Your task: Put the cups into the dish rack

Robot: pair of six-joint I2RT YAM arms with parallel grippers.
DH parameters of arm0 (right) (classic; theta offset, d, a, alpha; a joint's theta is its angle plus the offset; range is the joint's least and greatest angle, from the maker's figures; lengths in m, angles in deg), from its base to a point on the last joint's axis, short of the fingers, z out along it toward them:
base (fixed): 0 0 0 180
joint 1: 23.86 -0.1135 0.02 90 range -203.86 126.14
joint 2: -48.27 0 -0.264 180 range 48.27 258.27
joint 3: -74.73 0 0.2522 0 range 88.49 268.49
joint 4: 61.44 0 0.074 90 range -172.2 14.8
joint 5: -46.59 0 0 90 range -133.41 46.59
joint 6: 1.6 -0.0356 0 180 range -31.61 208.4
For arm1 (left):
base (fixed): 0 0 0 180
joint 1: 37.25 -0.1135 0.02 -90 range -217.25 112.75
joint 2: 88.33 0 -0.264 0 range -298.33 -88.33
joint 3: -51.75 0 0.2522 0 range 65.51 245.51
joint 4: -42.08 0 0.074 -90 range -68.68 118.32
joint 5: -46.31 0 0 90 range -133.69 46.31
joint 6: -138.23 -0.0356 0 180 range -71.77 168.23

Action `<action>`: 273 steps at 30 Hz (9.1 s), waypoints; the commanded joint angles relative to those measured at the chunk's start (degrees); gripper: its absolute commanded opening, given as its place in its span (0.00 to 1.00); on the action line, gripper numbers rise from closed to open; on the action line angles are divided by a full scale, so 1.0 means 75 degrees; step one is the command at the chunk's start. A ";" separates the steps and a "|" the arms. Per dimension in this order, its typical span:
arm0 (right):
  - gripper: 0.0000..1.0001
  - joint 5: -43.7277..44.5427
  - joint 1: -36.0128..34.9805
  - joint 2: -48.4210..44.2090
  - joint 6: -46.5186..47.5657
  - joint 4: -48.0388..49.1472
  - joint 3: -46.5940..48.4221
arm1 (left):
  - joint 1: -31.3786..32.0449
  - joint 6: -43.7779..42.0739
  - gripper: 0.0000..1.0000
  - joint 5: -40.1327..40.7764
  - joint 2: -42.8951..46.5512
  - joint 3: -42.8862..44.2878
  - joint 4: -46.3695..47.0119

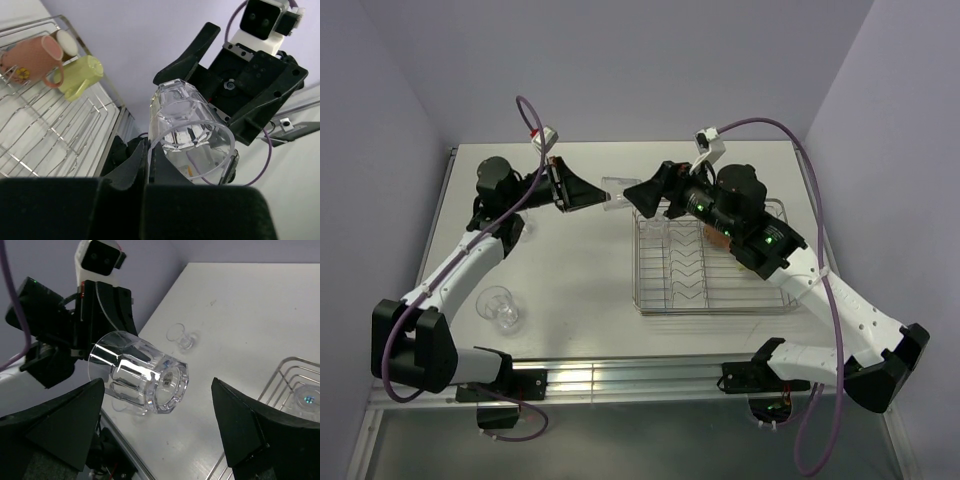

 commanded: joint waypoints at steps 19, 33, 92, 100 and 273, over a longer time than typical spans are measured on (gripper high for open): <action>0.93 -0.2629 0.0243 -0.0190 -0.0923 0.3076 -0.0696 | 0.0030 0.3255 0.00 -0.0767 -0.0571 -0.0635 0.5539; 0.81 -0.3169 0.0242 0.0220 -0.1169 0.3382 -0.0696 | 0.0053 0.3770 0.00 -0.0767 -0.0700 -0.0705 0.6289; 0.07 0.3170 -0.0425 0.3711 0.1304 -0.4528 0.1670 | -0.2220 -0.4925 0.43 0.5163 0.1820 -0.0236 -0.6003; 0.06 0.3299 -0.0507 0.4590 0.1234 -0.4470 0.1952 | -0.2220 -0.4960 0.43 0.5104 0.1831 -0.0260 -0.6003; 0.88 -0.2654 -0.0285 0.0278 -0.0723 0.4155 -0.1353 | -0.0181 0.3325 0.00 -0.0639 -0.0524 -0.0893 0.6641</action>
